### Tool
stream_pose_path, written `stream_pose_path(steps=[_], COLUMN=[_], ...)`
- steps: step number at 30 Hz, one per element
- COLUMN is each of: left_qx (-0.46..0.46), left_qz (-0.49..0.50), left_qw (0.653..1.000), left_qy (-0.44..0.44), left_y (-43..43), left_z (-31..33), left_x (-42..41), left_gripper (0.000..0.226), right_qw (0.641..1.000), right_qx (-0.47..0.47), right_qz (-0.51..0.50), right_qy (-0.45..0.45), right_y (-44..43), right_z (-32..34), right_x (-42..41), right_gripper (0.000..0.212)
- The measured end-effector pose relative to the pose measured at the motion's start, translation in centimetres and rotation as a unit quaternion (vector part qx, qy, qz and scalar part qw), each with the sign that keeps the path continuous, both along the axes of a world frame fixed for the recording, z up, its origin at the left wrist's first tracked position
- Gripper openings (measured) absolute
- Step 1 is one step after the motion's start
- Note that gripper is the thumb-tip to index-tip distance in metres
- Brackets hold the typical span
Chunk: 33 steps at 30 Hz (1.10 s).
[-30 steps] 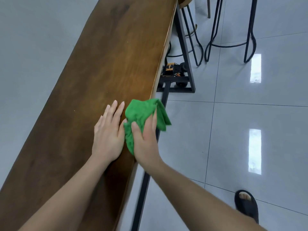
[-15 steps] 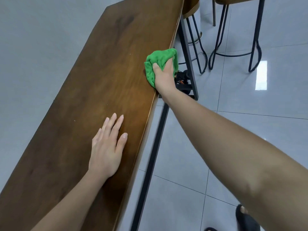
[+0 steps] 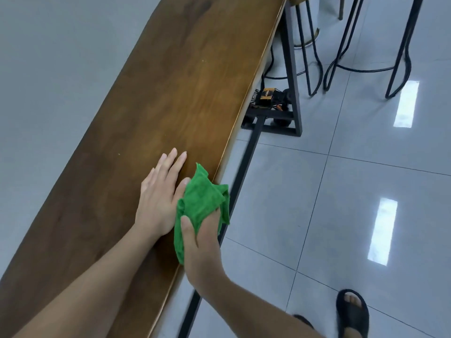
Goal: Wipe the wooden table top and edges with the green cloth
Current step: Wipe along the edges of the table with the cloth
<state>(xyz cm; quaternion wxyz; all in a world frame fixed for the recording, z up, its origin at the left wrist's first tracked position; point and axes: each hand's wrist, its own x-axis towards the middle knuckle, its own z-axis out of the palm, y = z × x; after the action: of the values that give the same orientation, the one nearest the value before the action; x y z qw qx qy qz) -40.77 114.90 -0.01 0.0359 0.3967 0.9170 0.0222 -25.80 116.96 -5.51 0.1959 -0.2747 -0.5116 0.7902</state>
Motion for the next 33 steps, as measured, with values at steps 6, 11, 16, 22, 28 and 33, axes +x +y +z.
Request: stream_pose_path(steps=[6,11,16,22,28,33], left_qx=[0.003,0.000,0.003,0.013,0.035,0.030], left_qz=[0.007,0.018,0.019,0.013,0.012,-0.015], left_qw=[1.000,1.000,1.000,1.000,0.999,0.997], left_qy=[-0.007,-0.003,0.000,0.010,-0.034,-0.065], left_y=[0.2,0.3,0.4,0.0,-1.9,-10.5], left_z=[0.2,0.1,0.0,0.0,0.4,1.9], left_x=[0.1,0.3,0.2,0.2,0.9,4.5], left_gripper=[0.060,0.060,0.060,0.059,0.063,0.065], right_qw=[0.998,0.998,0.996,0.995,0.996,0.996], right_qx=[0.007,0.028,0.020,0.032,0.057,0.043], right_qz=[-0.057,-0.055,-0.059,-0.085,-0.072,-0.074], right_qy=[0.024,-0.025,-0.061,-0.048,-0.005,0.012], right_y=[8.2,20.6,28.1,23.0,10.2,-1.0], right_z=[-0.1,-0.6,0.0,1.0,0.2,-0.3], right_x=[-4.9,-12.1,-15.6,-13.0,-5.8,-0.8], right_gripper=[0.089,0.107,0.112,0.087,0.075,0.076])
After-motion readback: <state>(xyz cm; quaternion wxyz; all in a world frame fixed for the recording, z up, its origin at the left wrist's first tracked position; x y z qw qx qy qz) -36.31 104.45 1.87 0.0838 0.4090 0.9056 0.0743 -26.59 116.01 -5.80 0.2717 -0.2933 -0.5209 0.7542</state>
